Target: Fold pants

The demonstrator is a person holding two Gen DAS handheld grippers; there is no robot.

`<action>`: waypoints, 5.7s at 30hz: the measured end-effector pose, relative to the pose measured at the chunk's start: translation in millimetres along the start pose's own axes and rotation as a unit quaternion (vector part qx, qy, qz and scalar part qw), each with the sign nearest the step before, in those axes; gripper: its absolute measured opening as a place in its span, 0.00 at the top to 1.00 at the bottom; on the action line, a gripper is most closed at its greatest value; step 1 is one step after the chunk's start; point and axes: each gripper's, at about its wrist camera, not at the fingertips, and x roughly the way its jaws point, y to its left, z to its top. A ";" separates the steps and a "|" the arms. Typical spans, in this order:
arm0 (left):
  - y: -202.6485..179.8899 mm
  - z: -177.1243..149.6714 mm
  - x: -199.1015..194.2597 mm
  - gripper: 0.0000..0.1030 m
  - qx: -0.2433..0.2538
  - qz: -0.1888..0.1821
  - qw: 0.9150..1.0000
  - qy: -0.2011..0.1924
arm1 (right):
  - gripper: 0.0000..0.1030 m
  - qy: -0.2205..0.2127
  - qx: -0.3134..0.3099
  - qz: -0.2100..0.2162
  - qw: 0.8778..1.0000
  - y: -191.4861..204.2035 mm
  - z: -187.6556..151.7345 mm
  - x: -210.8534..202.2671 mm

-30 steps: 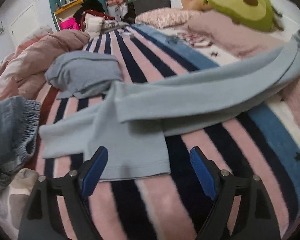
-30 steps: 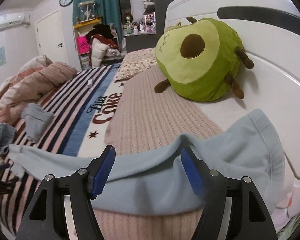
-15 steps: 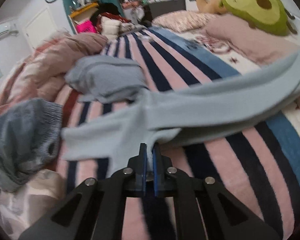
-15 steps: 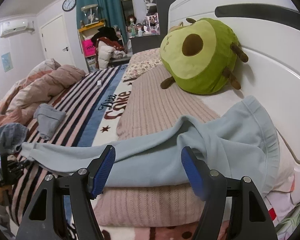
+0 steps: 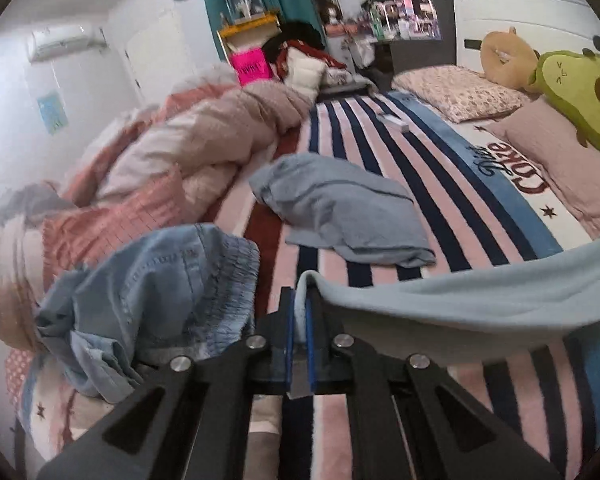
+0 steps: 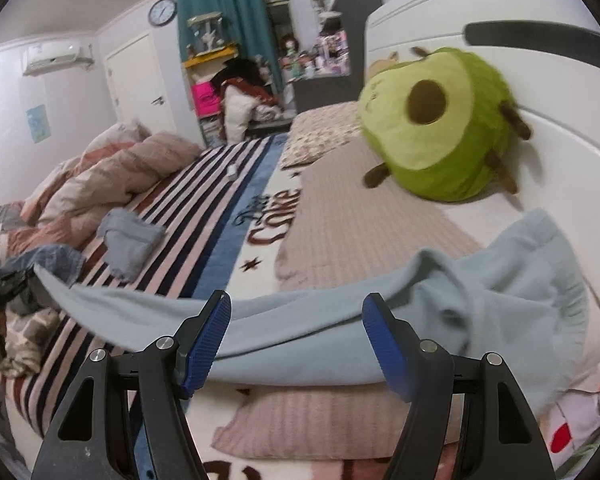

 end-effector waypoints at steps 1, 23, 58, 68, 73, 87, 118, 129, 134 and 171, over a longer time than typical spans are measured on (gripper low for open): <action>-0.4 0.2 5.5 0.97 0.005 -0.003 1.000 0.011 | 0.37 0.006 -0.005 0.005 1.000 5.5 -1.5 4.9; -26.5 -14.1 132.3 0.45 -0.008 0.037 0.996 0.084 | 0.37 0.170 -0.149 0.131 0.965 105.4 -54.0 141.9; -125.7 -39.1 97.3 0.41 -0.024 -0.151 0.988 0.009 | 0.98 0.135 -0.315 -0.052 0.938 136.9 -8.4 216.3; -132.5 -43.0 99.1 0.30 -0.005 -0.138 0.990 0.005 | 0.41 0.126 -0.254 -0.056 0.957 109.5 6.4 205.9; -141.7 -37.4 75.9 0.29 0.006 -0.131 0.991 -0.026 | 0.40 0.066 -0.207 -0.083 0.973 72.2 26.9 114.6; -220.2 -0.1 -2.9 0.25 0.003 -0.252 0.965 -0.080 | 0.32 0.094 -0.103 -0.227 0.964 -64.9 -46.4 0.7; -268.3 -22.0 22.7 0.25 0.031 -0.237 0.969 -0.062 | 0.52 0.058 -0.077 -0.320 0.943 -160.8 84.2 36.1; -269.1 -21.8 27.5 0.25 0.023 -0.251 0.966 -0.049 | 0.20 -0.006 -0.003 -0.178 0.984 -181.0 80.2 -33.0; -269.7 -22.0 27.3 0.25 0.027 -0.252 0.966 -0.048 | 0.09 0.001 -0.040 -0.174 0.984 -158.5 69.7 -54.2; -185.9 -35.6 25.6 0.16 -0.097 -0.214 0.972 -0.011 | 0.30 0.009 0.013 -0.297 0.955 -193.8 42.1 -15.2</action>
